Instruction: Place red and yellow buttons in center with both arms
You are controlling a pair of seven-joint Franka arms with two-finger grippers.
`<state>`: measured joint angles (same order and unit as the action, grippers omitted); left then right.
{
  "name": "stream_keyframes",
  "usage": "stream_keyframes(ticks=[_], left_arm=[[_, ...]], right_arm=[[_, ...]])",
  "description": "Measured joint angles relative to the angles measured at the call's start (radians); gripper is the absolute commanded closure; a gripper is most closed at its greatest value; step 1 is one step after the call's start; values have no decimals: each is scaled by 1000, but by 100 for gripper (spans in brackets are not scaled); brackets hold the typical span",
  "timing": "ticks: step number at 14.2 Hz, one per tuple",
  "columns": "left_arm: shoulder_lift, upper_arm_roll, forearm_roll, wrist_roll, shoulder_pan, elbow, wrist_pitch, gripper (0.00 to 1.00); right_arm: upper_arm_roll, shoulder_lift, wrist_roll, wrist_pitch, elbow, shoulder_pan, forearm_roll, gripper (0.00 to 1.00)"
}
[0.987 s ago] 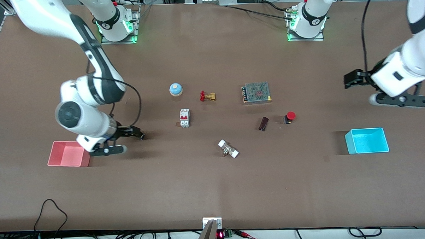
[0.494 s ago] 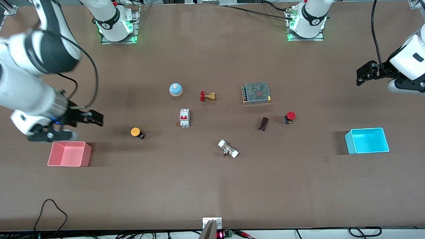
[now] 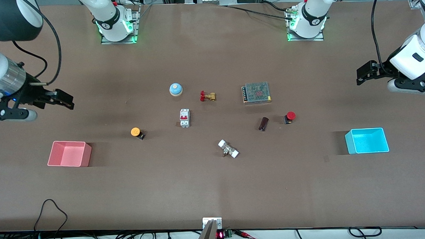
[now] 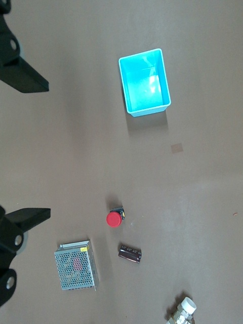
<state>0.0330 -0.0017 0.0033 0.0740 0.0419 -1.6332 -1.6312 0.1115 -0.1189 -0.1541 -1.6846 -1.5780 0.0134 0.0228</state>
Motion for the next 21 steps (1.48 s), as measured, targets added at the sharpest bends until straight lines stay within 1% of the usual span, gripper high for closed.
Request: stream_keyframes(ticks=[3,5,7,11,18,21], left_arm=[[0,0,0,0,11,0,0,0],[0,-5,0,0,19,0,0,0],[0,-17,0,-7,23,0,0,0],[-1,-30,0,-13,24,1,0,0],[-3,-75,0,-70,26,1,5,0],[-3,-78,0,-79,26,1,14,0]], right_arm=[[-2,19,3,27,0,-20,0,0],[-27,20,3,31,0,-55,0,0],[-39,22,3,56,0,-69,0,0],[-43,37,3,100,0,-72,0,0],[-44,38,3,103,-4,-72,0,0],[-44,38,3,104,-4,-72,0,0]])
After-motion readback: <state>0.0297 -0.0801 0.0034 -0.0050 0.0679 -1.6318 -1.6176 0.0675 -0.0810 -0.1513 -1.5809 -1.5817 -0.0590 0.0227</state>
